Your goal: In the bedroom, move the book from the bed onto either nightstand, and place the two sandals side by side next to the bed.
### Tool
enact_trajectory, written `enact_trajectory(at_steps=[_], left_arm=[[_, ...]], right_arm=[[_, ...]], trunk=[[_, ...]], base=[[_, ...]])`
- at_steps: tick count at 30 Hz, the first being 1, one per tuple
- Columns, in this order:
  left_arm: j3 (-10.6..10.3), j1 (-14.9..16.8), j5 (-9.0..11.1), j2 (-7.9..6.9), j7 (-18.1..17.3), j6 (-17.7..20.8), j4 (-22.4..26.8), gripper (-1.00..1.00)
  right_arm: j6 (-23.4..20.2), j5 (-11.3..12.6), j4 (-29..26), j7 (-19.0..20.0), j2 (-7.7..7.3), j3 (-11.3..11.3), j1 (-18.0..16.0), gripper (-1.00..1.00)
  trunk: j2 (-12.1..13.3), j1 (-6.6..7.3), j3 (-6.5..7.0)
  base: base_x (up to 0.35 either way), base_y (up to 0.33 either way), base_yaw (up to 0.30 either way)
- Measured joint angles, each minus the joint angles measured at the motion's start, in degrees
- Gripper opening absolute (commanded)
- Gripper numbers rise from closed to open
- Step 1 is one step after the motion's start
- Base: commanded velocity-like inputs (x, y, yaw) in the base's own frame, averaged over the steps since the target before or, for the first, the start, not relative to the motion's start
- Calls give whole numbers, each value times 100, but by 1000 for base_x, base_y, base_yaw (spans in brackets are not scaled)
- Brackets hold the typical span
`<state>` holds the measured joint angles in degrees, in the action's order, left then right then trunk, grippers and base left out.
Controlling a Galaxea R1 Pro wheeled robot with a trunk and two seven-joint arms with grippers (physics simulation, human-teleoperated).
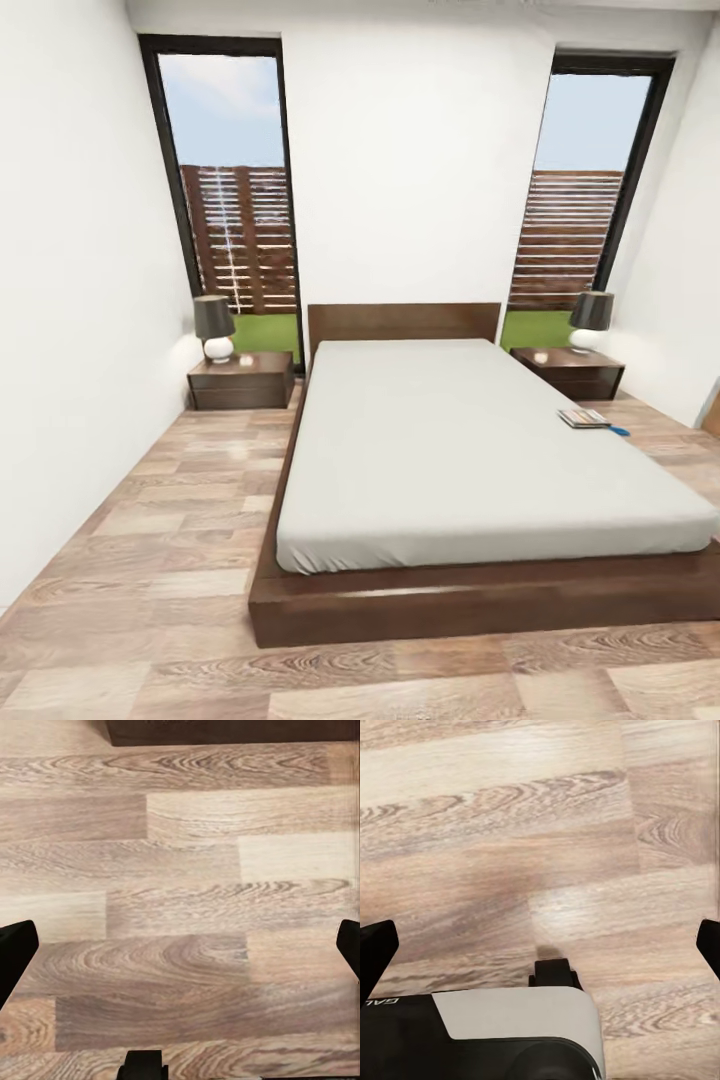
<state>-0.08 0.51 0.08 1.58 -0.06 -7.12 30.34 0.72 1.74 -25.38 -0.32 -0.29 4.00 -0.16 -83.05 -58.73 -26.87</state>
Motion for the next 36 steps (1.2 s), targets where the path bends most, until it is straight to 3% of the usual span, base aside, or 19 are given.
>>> enact_trajectory(at_steps=[26, 30, 32, 36], left_arm=[[-7, 3, -34, 11, -2, -12, 86, 100], [-8, 8, -27, 15, -2, -40, 431, 100], [-9, 13, -19, 27, -2, -68, 919, 100], [-8, 16, -13, 40, -2, -77, 1289, 100]], right_arm=[[-8, 25, -70, 39, -41, 37, 0, 100], [2, 20, -124, 39, -42, 41, 0, 100], [24, 17, -410, 29, -42, 44, -1, 100], [36, 18, -772, 24, -42, 48, -1, 100]], trunk=[[0, 0, 0], [0, 0, 2], [0, 0, 6], [0, 0, 16]], base=[[0, 0, -300], [0, 0, -300], [0, 0, -300], [0, 0, -300]])
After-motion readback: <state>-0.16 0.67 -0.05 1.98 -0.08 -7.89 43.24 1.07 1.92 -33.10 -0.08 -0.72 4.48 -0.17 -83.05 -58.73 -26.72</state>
